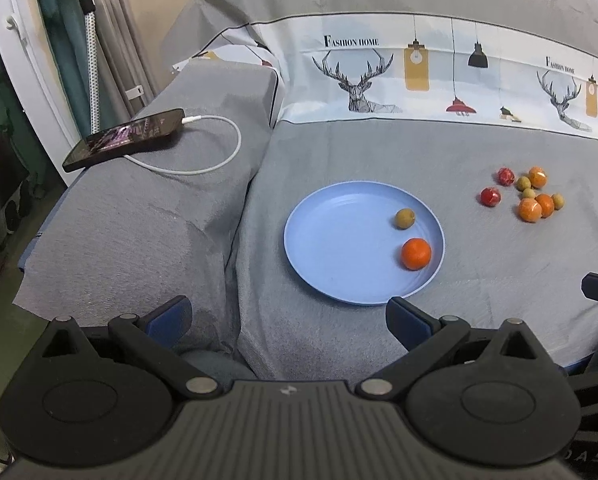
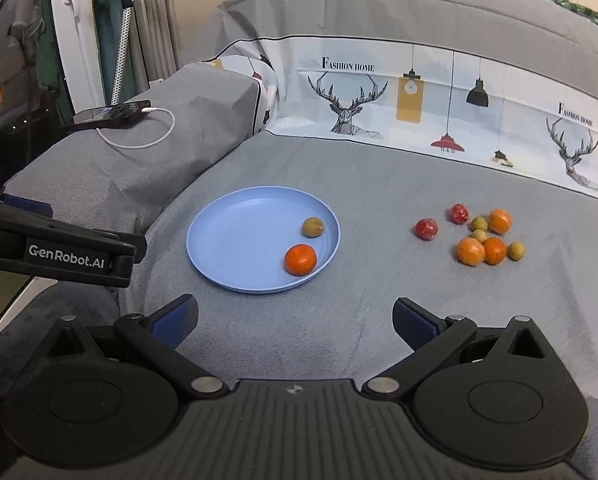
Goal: Organize fruits
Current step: 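Lift both tools away from the plate and move toward the fruit cluster, then grasp a yellow fruit with the right tool while the left tool grasps another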
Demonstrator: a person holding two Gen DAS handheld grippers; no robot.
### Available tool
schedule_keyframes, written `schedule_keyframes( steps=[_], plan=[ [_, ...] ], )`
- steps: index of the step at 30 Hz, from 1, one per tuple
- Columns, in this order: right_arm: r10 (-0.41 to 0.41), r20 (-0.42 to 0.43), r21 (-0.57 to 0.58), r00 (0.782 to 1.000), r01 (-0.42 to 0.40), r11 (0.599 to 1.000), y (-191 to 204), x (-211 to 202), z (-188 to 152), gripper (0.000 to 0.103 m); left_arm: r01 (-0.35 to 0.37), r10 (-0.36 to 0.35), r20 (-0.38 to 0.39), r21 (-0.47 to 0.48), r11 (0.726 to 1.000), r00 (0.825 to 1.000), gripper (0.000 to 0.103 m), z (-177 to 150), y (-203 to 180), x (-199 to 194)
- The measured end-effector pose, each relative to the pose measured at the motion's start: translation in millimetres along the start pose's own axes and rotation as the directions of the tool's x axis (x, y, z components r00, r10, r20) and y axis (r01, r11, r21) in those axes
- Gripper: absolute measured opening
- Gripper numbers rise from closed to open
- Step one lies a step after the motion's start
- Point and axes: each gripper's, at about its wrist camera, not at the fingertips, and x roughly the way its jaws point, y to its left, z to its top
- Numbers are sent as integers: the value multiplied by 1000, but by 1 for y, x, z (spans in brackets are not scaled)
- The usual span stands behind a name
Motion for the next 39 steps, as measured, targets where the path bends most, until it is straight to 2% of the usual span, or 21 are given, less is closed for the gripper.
schedule_keyframes(
  steps=[9, 13, 17, 20, 28, 32, 37, 39],
  plan=[
    [3, -24, 76, 1000, -2, 997, -18, 22, 2, 102, -12, 13, -44, 11, 1000, 999, 103, 10, -8, 18],
    [-30, -29, 117, 999, 33, 993, -35, 34, 1, 102, -9, 11, -65, 21, 1000, 998, 103, 17, -15, 28],
    [-103, -20, 173, 994, 105, 979, -64, 44, 0, 102, 13, -10, -101, 33, 999, 995, 103, 25, -29, 41],
    [-181, -22, 242, 983, 181, 953, -97, 54, -2, 102, 38, -35, -121, 23, 999, 992, 103, 36, -42, 50],
    [-373, -82, 392, 924, 374, 840, -187, 99, -16, 102, 70, -64, -152, 39, 997, 986, 103, 63, -84, 77],
    [-403, -108, 441, 909, 407, 800, -223, 126, -15, 102, 71, -60, -161, 63, 996, 985, 103, 75, -106, 94],
    [-406, -110, 462, 907, 409, 787, -248, 153, -12, 102, 75, -59, -183, 81, 994, 981, 103, 89, -130, 116],
    [-426, -100, 463, 899, 421, 780, -257, 160, -9, 102, 80, -62, -187, 91, 993, 980, 103, 94, -139, 124]
  ],
)
